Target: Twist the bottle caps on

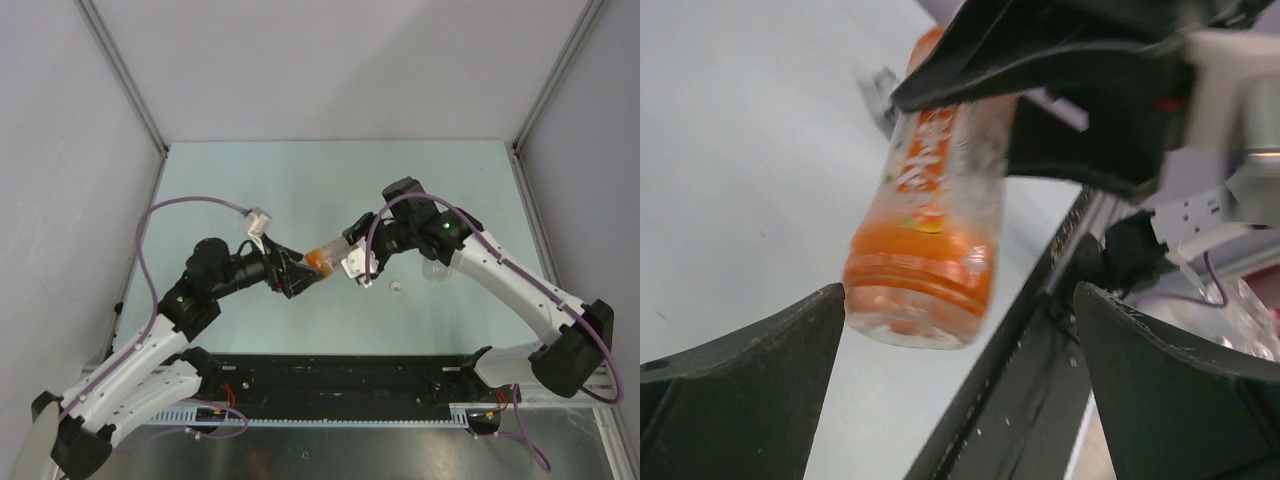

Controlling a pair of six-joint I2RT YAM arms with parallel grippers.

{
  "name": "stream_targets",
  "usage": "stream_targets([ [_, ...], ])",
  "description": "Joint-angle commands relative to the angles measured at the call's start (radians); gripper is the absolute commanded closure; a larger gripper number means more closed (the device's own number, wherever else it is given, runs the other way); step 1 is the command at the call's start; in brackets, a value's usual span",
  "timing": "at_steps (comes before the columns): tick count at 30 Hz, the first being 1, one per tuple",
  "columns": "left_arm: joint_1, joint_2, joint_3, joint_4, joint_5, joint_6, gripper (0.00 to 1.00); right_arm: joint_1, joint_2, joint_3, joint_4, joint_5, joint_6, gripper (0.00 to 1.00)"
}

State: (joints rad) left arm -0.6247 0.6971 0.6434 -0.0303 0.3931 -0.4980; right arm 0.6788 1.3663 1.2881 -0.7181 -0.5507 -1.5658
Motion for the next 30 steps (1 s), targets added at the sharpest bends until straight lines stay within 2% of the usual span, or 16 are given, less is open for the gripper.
stream_targets([
  [1, -0.019, 0.067, -0.035, 0.104, 0.204, -0.005, 0.00, 0.044, -0.073, 0.009, -0.085, -0.008, -0.148, 0.61],
  [4, -0.023, 0.100, -0.058, 0.206, 0.249, -0.030, 0.01, 0.096, -0.082, 0.008, -0.123, 0.026, -0.176, 0.61],
  [7, -0.022, 0.132, -0.061, 0.238, 0.250, -0.035, 0.00, 0.160, -0.084, 0.008, -0.163, 0.071, -0.194, 0.61],
  [11, -0.030, 0.203, -0.047, 0.293, 0.329, -0.062, 0.01, 0.213, -0.080, 0.009, -0.145, 0.113, -0.198, 0.61],
  [16, -0.066, 0.276, -0.049, 0.369, 0.385, -0.098, 0.01, 0.218, -0.079, 0.009, -0.081, 0.129, -0.172, 0.61],
  [21, -0.079, 0.285, -0.050, 0.382, 0.389, -0.102, 0.00, 0.221, -0.081, 0.008, -0.062, 0.133, -0.181, 0.60],
  [22, -0.080, 0.289, -0.047, 0.383, 0.390, -0.104, 0.03, 0.225, -0.084, 0.008, -0.062, 0.131, -0.183, 0.60],
  [26, -0.081, 0.307, -0.036, 0.384, 0.405, -0.104, 0.40, 0.236, -0.098, 0.009, -0.059, 0.129, -0.181, 0.55],
  [28, -0.081, 0.313, -0.029, 0.384, 0.414, -0.106, 0.53, 0.238, -0.110, 0.009, -0.048, 0.135, -0.156, 0.51],
  [30, -0.081, 0.312, -0.023, 0.385, 0.415, -0.099, 0.59, 0.238, -0.124, 0.009, -0.030, 0.150, -0.123, 0.35],
])
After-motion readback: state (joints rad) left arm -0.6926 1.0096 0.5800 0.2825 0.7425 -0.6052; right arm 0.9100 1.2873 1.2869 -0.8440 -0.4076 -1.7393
